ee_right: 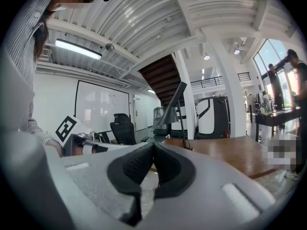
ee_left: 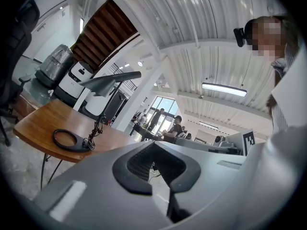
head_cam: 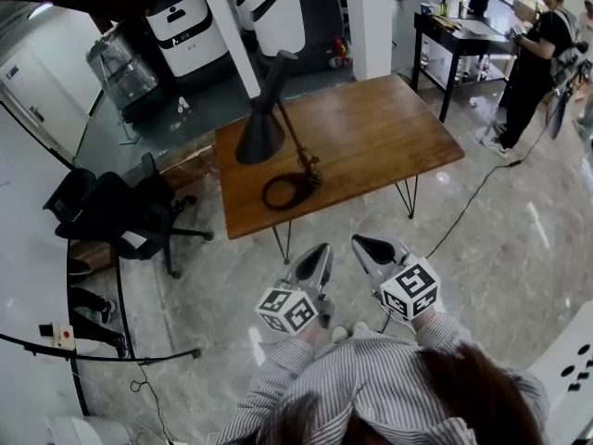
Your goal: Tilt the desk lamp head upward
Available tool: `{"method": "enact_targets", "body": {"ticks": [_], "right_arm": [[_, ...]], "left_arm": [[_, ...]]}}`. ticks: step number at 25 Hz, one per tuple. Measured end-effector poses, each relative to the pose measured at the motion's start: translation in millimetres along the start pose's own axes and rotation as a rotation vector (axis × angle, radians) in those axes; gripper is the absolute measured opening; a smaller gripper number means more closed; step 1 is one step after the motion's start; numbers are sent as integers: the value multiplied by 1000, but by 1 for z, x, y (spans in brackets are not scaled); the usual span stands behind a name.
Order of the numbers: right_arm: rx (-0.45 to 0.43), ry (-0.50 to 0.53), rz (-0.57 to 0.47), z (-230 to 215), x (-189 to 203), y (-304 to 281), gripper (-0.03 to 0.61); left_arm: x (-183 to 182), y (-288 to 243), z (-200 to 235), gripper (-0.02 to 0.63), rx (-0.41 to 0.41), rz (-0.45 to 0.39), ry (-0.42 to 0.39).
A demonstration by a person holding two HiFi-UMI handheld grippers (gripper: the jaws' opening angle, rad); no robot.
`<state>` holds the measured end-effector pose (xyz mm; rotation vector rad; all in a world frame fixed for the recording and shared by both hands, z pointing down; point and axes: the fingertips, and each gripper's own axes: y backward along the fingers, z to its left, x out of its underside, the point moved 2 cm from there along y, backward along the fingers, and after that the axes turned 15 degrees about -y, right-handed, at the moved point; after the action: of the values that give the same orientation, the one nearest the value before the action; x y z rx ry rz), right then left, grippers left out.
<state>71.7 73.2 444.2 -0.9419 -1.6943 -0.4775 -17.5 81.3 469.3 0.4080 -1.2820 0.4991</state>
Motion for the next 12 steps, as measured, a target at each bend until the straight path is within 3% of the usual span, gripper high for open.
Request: {"method": "enact_targets", "body": {"ticks": [6,12], "right_arm": [[-33,13,-63,-17,-16,2,2],[-55,87,-47,-39,-22,-6,2]], "left_arm": [[-7,-15,7,2,-27,6,-71],[-12,-40,21,2,-60,16,-165]]}}
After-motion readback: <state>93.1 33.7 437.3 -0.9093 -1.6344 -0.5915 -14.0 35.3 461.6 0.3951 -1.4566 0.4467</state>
